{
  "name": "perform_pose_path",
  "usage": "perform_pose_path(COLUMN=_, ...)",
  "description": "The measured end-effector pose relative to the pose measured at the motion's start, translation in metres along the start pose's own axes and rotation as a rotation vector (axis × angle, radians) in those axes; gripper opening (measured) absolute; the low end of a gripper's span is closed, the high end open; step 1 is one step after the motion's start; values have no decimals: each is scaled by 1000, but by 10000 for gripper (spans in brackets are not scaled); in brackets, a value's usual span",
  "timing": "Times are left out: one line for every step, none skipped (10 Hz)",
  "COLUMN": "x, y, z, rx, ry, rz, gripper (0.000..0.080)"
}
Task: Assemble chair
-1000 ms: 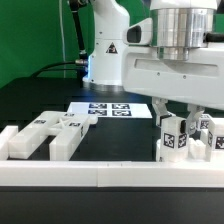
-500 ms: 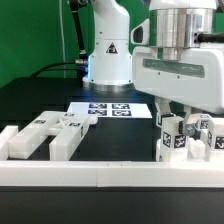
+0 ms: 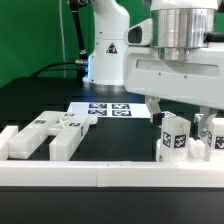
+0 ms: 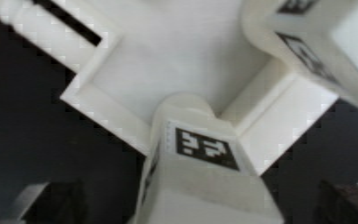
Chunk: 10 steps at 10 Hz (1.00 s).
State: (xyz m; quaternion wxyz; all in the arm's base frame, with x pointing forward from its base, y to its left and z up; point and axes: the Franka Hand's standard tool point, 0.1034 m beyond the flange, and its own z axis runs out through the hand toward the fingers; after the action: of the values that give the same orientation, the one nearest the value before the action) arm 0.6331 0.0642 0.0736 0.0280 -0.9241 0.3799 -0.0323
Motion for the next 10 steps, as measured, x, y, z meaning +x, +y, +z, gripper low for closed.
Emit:
perform_pose_path(x=0, y=0, z=0, rx=1, ry=1, rz=-101, gripper=648)
perform_pose_path(x=1, y=0, z=0, rx=1, ry=2, rz=-178, gripper=648)
perform_pose_path(x=1, y=0, z=0, rx=1, ry=2, rz=-279, gripper=649)
perform_pose_path(x=1, y=0, z=0, rx=1, ry=3, rz=-346, gripper=649)
perform_pose_path(x=1, y=1, z=1, rx=0, ry=5, rz=-414, gripper=649)
perform_pose_path(x=1, y=2, z=1, rx=0, ry=5, rz=-502, gripper=649)
perform_pose_path(x=2, y=2, z=1, rx=-2, ry=5, rz=-584, gripper=649)
perform_pose_path(x=2, y=2, z=1, rx=-3, ry=6, rz=-649, gripper=649)
perform_pose_path(x=3, y=3, z=1, rx=-6, ry=7, rz=-692, gripper=649)
perform_pose_path(x=3, y=3, z=1, rx=-8, ry=7, rz=-776, gripper=649)
